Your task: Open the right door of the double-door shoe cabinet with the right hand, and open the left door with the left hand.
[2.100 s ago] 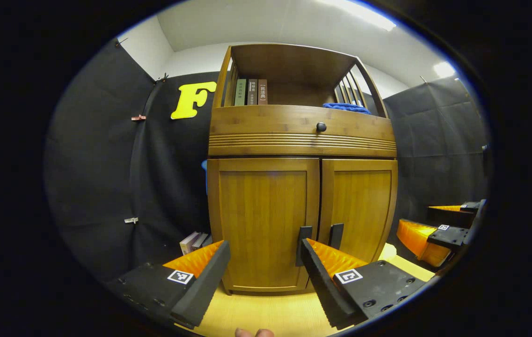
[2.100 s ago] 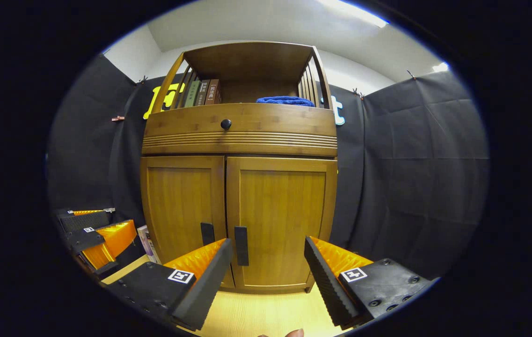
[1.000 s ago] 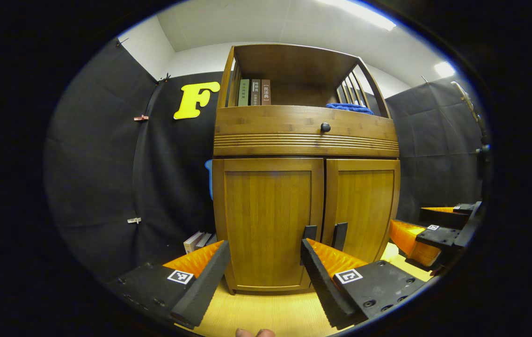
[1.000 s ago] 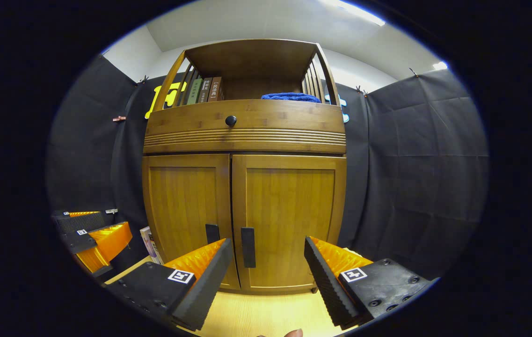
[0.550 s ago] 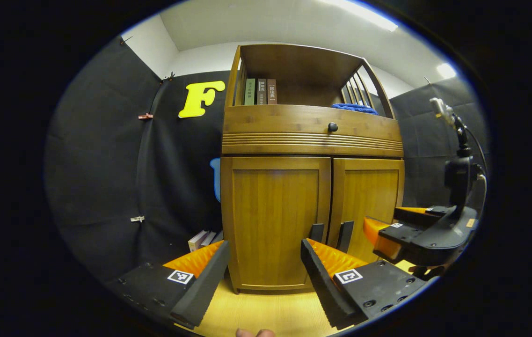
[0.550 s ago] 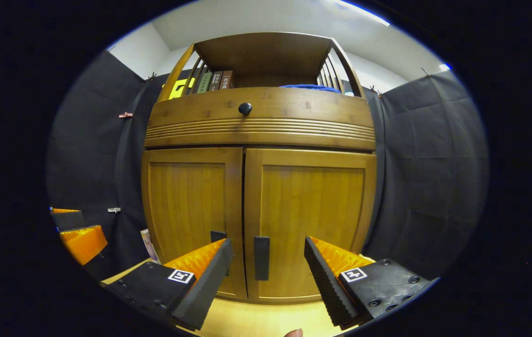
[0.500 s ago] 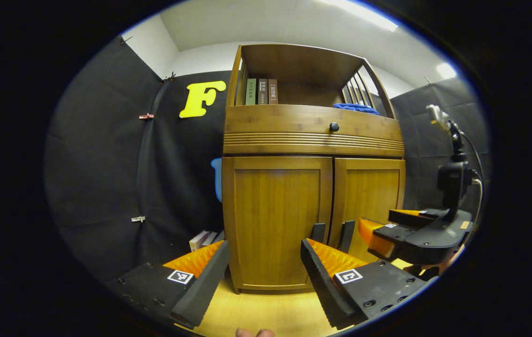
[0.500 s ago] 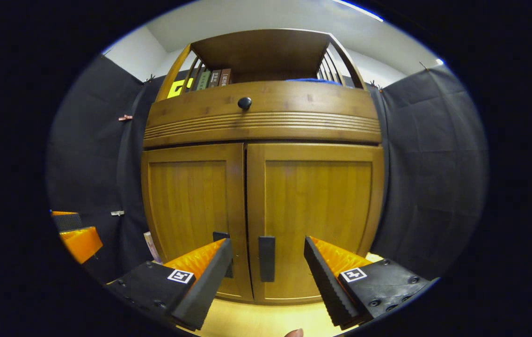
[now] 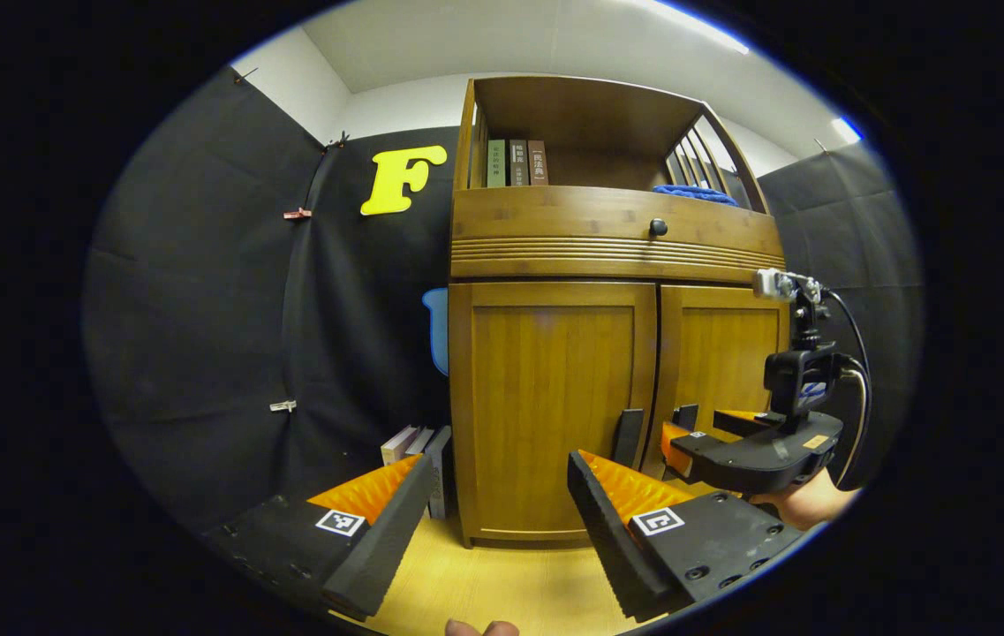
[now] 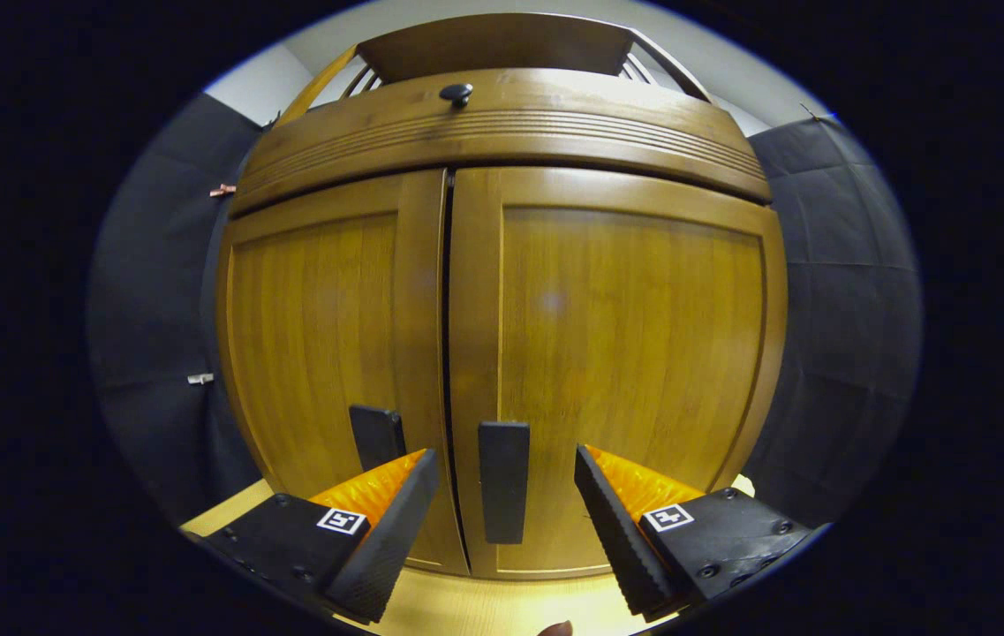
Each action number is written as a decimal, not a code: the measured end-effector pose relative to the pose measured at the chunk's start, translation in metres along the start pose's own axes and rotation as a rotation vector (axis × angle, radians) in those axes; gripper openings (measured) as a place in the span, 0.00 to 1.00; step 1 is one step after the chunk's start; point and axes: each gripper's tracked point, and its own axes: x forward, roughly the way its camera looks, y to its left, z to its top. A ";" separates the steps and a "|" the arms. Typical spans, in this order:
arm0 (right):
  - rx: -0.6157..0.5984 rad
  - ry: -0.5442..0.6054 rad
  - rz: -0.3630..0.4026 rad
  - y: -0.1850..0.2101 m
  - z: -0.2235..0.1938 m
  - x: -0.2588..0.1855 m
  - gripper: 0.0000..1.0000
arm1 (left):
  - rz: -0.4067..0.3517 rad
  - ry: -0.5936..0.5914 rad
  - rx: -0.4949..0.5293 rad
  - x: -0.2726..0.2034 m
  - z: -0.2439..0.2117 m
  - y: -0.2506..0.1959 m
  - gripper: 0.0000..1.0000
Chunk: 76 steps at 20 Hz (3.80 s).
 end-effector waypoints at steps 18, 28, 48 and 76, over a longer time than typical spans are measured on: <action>0.060 0.033 -0.007 0.000 -0.027 0.028 0.23 | 0.033 0.031 0.005 -0.004 -0.013 0.015 0.94; 0.114 0.034 0.083 -0.021 -0.031 -0.057 0.23 | -0.036 0.004 -0.009 -0.001 -0.006 -0.010 0.94; 0.175 0.049 -0.121 -0.136 -0.035 -0.172 0.22 | -0.175 -0.010 -0.022 0.006 -0.005 -0.074 0.94; 0.116 0.080 0.067 -0.276 -0.015 -0.190 0.16 | -0.088 -0.021 0.011 0.058 -0.013 -0.183 0.94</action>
